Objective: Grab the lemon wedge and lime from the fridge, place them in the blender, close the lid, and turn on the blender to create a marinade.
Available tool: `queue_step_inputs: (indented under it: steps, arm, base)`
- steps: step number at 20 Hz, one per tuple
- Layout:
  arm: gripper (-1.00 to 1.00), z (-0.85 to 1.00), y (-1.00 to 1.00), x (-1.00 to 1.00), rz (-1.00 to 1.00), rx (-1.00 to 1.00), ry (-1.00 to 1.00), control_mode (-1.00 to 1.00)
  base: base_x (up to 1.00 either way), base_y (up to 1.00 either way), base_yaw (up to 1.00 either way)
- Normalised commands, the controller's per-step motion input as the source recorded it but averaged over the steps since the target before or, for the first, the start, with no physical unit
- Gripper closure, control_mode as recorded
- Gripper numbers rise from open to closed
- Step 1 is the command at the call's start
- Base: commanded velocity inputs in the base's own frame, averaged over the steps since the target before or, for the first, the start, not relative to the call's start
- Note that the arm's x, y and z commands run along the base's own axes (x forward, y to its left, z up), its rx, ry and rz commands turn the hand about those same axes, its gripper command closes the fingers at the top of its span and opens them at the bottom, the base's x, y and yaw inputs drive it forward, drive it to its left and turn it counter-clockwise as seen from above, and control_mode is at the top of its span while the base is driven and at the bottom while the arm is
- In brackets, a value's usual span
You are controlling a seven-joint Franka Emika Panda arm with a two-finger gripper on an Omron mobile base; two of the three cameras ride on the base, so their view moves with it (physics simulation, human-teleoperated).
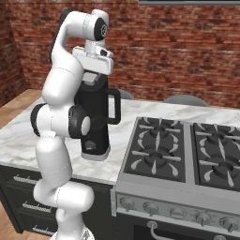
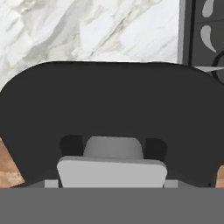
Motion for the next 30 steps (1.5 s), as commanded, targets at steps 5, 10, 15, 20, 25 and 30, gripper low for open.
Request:
queue_step_inputs:
  steps: [5, 10, 15, 20, 25, 30]
  arm:
    - [1.00, -0.02, 0.03, 0.02, 0.00, 0.00, 0.04, -1.00]
    - [1.00, -0.28, 0.03, 0.00, 0.00, 0.00, 0.17, -1.00]
    - [1.00, -0.07, 0.04, 0.01, 0.02, 0.00, 0.14, -1.00]
    - [1.00, 0.07, 0.03, 0.14, 0.02, 0.00, 0.09, -1.00]
    - [1.00, 0.00, 0.00, 0.00, 0.03, 0.00, 0.00, -1.00]
    - [1.00, 0.07, 0.00, 0.00, 0.14, 0.00, 0.09, -1.00]
  base:
    - [0.00, 0.00, 0.00]
    - [0.00, 0.00, 0.00]
    - [0.00, 0.00, 0.00]
    - [0.00, 0.00, 0.00]
    - [0.00, 0.00, 0.00]
    - [0.00, 0.00, 0.00]
